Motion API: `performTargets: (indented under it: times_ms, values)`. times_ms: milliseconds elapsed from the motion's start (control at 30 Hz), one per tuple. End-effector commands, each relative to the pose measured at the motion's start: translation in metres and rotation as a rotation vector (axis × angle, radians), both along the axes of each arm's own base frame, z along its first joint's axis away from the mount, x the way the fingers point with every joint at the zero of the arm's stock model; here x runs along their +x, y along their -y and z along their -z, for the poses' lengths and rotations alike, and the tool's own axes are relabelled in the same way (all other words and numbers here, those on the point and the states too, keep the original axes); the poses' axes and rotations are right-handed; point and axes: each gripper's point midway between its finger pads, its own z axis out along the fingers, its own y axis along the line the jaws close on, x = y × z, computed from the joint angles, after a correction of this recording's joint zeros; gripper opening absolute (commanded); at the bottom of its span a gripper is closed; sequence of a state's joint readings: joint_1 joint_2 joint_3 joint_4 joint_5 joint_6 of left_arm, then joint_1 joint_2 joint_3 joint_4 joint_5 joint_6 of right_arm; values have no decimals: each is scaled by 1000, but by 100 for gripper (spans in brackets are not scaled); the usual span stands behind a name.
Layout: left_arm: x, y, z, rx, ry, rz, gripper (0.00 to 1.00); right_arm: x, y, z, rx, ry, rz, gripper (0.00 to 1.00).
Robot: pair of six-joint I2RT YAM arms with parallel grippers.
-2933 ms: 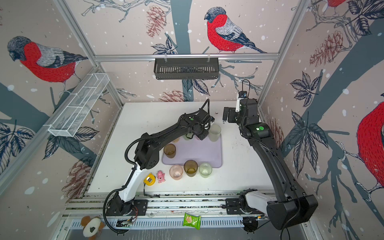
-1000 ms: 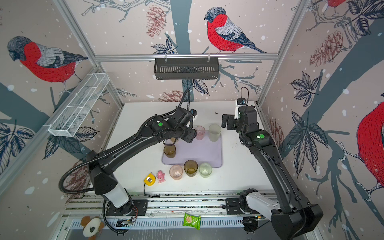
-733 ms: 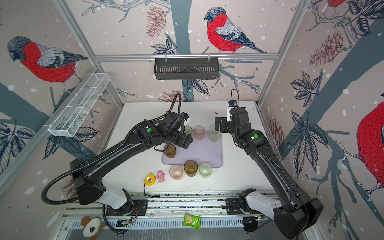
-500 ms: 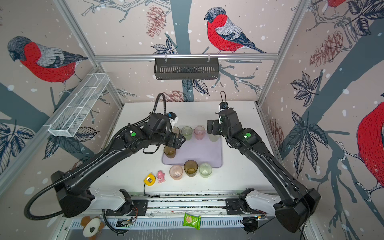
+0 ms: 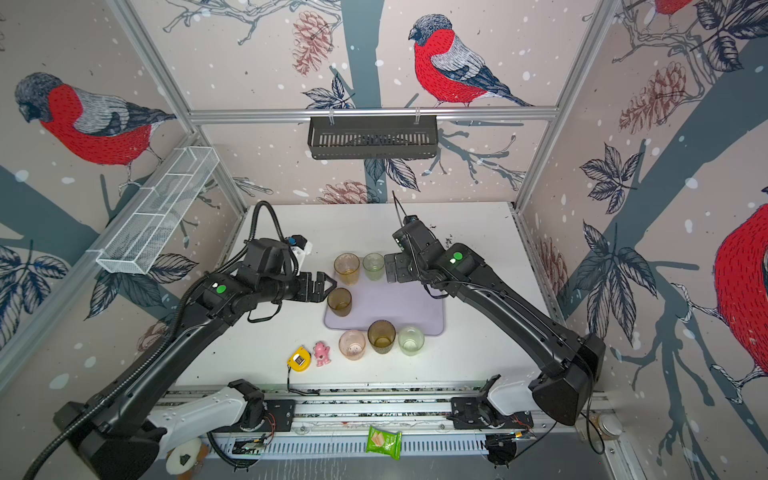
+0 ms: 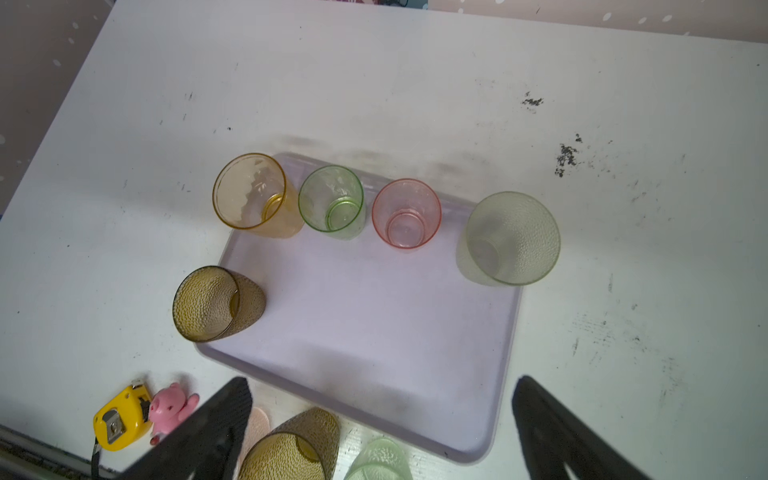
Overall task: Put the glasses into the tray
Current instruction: 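Move the right gripper over the dark olive glass while the left gripper withdraws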
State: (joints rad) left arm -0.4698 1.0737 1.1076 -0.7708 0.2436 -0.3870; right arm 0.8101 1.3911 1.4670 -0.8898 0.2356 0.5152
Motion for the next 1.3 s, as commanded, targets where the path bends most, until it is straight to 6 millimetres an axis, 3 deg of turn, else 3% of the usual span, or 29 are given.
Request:
performTargets:
  times_ms: [0,300,567,833,1000,1267]
  values:
    - [0,0,-1,-58,-5,25,98,-16,-1,13,-27,-71,-11,99]
    - [-2,-15,-5,-1,-1,-13,98,-42,-7,53,-65,-181,-178,97]
    - [-10,0,-11,-128,-5,15,98,-61,-8,85,-120,-297,-330,94]
    - [-25,-5,1,-136,-52,1,98,-74,-16,109,-128,-382,-438,87]
    - [-33,-6,18,-159,-88,-26,98,-75,-22,117,-129,-396,-455,81]
    - [-34,-9,27,-139,-99,-30,98,-77,-26,124,-162,-403,-454,72]
